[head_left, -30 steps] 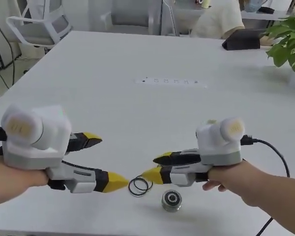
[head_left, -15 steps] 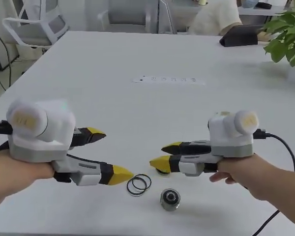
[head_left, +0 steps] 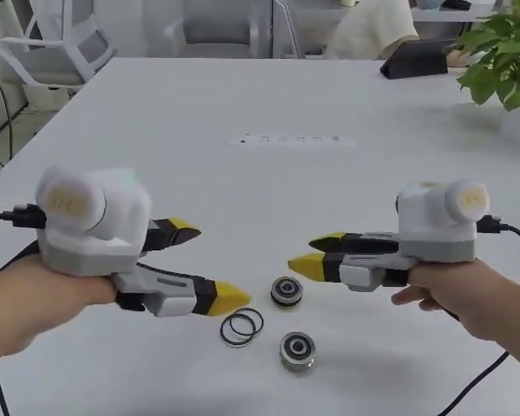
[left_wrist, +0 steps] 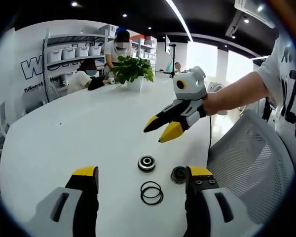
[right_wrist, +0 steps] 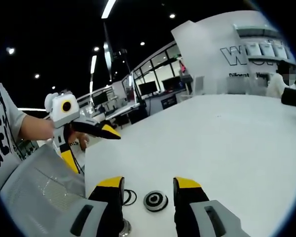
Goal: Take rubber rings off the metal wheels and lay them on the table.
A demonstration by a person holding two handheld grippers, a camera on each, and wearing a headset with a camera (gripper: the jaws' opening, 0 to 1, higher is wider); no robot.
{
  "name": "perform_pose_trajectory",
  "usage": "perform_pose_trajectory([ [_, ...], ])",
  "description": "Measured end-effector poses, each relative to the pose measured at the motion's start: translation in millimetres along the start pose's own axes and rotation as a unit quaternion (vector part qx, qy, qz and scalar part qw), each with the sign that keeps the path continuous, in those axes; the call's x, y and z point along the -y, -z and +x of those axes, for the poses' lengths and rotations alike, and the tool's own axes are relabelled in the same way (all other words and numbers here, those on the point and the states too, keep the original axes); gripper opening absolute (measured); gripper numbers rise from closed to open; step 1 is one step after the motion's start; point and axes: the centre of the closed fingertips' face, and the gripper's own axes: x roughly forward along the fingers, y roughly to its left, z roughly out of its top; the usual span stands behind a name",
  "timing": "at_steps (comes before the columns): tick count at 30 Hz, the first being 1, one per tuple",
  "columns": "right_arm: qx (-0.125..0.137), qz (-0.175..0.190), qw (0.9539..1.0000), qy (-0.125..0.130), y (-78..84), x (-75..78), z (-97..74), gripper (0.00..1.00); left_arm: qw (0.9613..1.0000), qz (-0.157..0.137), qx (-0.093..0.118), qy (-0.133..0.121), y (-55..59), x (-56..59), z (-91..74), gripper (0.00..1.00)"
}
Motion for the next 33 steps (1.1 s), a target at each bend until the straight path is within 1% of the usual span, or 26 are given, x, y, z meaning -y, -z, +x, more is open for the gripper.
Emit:
perform_pose_trajectory([
  [5,0.003,0.003,0.9999,0.011,0.8,3.7,-6.6,0.38,1.0000,-0.003,0.000,0.001,-1.9,-3.1,4.9,0.69],
  [8,0.003,0.005,0.9998,0.017,3.3,6.2,-10.6,0.38,0.9999,-0.008,0.010,0.008,-5.8,-2.7,7.9,0.68],
  [9,0.002,0.005,0.9998,0.019,4.0,7.0,-11.3,0.38,0.9999,-0.007,0.010,0.009,-6.1,-2.6,8.8,0.68],
  [13,0.000,0.004,0.9997,0.024,7.8,9.4,-13.6,0.37,1.0000,0.002,0.001,0.009,-3.5,-3.2,14.8,0.66],
  [17,-0.004,0.003,0.9997,0.025,11.2,9.1,-13.6,0.37,0.9999,0.001,0.002,0.012,-3.5,-2.4,18.3,0.65],
  [18,-0.005,0.003,0.9997,0.025,13.0,8.9,-13.3,0.37,0.9998,0.002,0.004,0.017,-3.9,-0.6,20.1,0.63],
  [23,-0.010,0.001,0.9996,0.025,17.5,9.1,-12.1,0.37,0.9997,0.003,-0.003,0.022,-0.3,1.1,26.8,0.60],
  [27,-0.017,-0.002,0.9996,0.024,22.3,9.8,-10.5,0.37,0.9997,0.003,-0.002,0.025,-0.9,2.1,31.0,0.59],
  [33,-0.026,-0.007,0.9994,0.020,29.6,9.0,-7.9,0.36,0.9994,0.008,-0.009,0.032,1.2,5.5,38.8,0.57],
])
